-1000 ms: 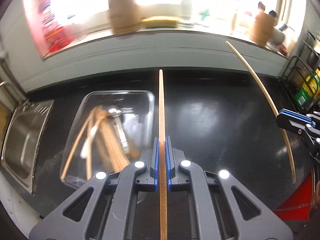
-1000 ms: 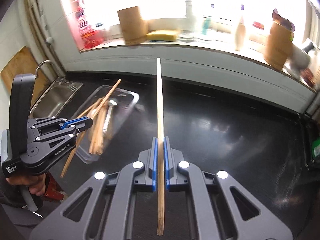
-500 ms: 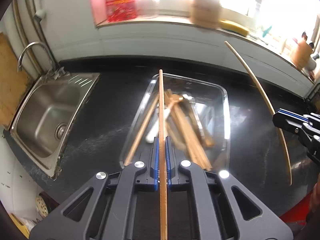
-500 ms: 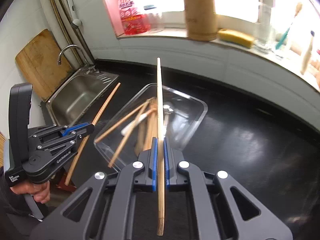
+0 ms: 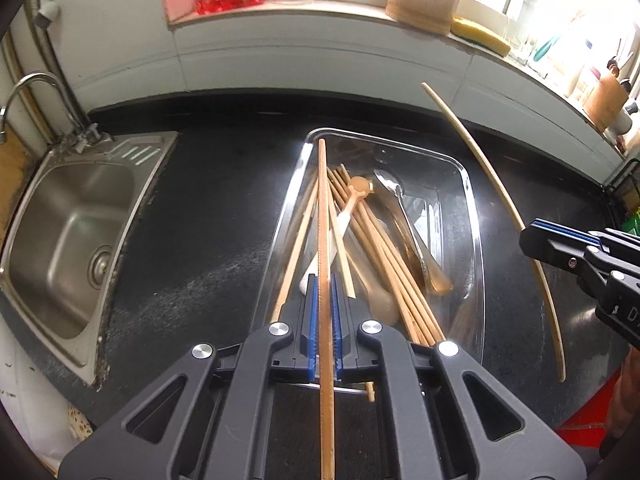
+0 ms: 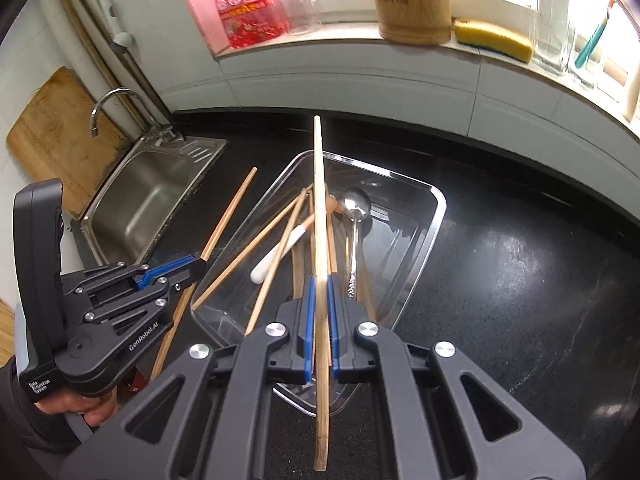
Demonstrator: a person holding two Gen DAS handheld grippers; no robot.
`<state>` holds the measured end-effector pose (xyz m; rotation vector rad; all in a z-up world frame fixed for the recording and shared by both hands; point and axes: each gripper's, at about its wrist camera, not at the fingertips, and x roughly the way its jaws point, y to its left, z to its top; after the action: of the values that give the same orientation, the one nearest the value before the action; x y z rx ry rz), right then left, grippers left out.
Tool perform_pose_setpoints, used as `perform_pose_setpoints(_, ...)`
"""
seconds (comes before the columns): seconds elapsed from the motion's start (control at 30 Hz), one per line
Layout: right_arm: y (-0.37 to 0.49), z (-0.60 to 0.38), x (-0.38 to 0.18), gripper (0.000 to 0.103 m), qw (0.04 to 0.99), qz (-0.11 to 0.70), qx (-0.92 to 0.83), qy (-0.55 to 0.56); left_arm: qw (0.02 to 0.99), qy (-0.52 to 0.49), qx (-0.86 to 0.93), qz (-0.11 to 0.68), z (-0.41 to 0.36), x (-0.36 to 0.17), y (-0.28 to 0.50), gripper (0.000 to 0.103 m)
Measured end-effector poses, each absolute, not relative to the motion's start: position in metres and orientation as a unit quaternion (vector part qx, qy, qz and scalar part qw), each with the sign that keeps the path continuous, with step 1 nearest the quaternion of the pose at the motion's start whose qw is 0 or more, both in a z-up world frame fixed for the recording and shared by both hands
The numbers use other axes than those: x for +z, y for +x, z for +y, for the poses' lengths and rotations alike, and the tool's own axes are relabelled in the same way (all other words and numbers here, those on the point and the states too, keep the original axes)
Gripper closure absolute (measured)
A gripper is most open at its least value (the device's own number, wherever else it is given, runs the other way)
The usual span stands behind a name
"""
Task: Organize utensils
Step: 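Carry both chopsticks with both tools over the clear tray, then open both tools to drop the chopsticks into the tray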
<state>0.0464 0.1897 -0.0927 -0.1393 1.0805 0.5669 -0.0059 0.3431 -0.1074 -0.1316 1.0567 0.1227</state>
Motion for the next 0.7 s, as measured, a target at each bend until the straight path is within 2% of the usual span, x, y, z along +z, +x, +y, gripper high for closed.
perform_pose_setpoints(0.37,0.085,0.200,-0.133,0.096,0.778,0.575,0.251,-0.016,0.845,-0.084,0.033,0.528,0.349,-0.137,0.033,0.097)
perform_pose_setpoints(0.7,0.112,0.211,-0.161,0.096,0.754,0.608,0.248,-0.019,0.831,-0.086,0.019,0.550,0.351,-0.163,0.060,0.097)
